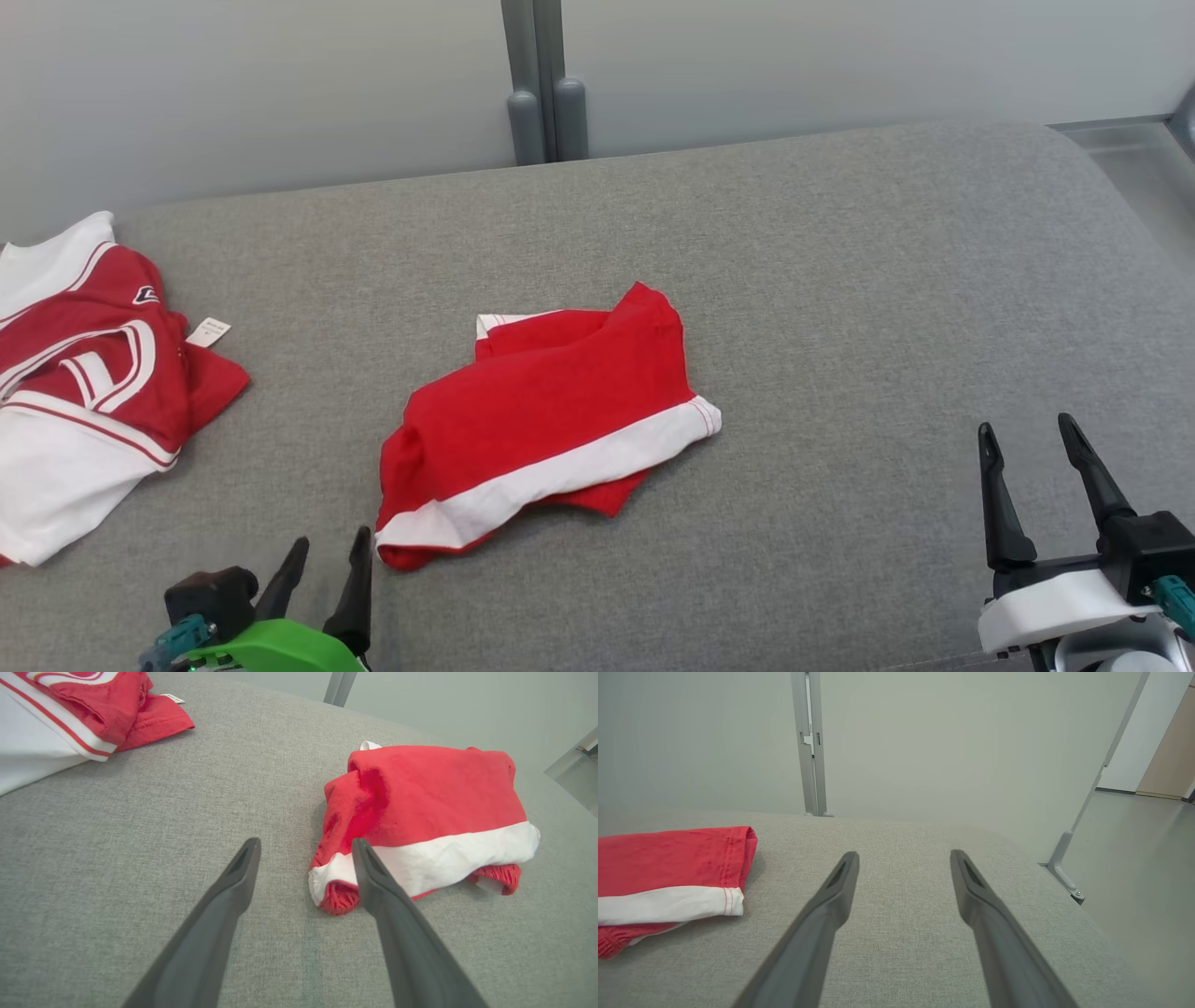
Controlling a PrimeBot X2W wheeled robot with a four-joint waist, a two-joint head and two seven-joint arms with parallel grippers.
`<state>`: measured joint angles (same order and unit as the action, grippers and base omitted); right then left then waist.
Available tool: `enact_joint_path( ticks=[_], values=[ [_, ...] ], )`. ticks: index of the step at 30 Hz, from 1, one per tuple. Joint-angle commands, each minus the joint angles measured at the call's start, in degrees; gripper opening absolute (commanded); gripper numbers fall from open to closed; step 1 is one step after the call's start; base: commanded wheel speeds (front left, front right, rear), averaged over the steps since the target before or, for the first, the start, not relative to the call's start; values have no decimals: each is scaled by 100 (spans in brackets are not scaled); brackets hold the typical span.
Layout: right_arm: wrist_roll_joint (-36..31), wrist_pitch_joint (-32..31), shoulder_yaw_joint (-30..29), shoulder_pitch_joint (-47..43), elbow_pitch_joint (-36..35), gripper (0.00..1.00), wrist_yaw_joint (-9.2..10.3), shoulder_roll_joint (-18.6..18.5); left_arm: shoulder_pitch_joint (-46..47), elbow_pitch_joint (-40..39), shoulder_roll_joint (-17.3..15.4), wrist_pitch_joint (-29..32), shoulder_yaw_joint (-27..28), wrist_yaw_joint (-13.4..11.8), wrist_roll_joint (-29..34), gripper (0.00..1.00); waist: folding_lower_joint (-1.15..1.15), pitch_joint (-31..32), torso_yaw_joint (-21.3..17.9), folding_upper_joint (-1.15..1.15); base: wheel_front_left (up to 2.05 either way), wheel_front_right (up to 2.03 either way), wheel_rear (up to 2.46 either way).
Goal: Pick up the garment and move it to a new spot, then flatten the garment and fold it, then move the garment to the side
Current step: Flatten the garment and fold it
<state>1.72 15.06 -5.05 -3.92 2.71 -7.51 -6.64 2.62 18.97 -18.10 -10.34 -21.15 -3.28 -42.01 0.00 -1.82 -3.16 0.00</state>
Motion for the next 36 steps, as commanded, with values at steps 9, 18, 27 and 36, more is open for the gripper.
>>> enact_joint_path(
  ticks=[9, 18, 27, 36],
  values=[
    [-16, 18, 119, 43, 60, 100, 4, -16, 536, 895, 216, 508, -288, 380, -162, 100, 0, -70, 159, 0, 0, 0, 0],
    [23, 18, 117, -15, 119, 100, 4, -18, 757, 1669, 438, 711, -455, 734, -349, 100, 0, -54, 12, 0, 0, 0, 0],
    [29, 18, 108, -12, 161, 100, 4, -15, 1035, 2033, 586, 523, -662, 1005, -449, 4, 0, -17, -35, 0, 0, 0, 0],
    [65, 18, 31, -99, 147, 100, 4, 17, 1312, 2036, 203, -153, -961, 724, 282, 0, 0, 29, -54, 0, 0, 0, 0]
  ],
)
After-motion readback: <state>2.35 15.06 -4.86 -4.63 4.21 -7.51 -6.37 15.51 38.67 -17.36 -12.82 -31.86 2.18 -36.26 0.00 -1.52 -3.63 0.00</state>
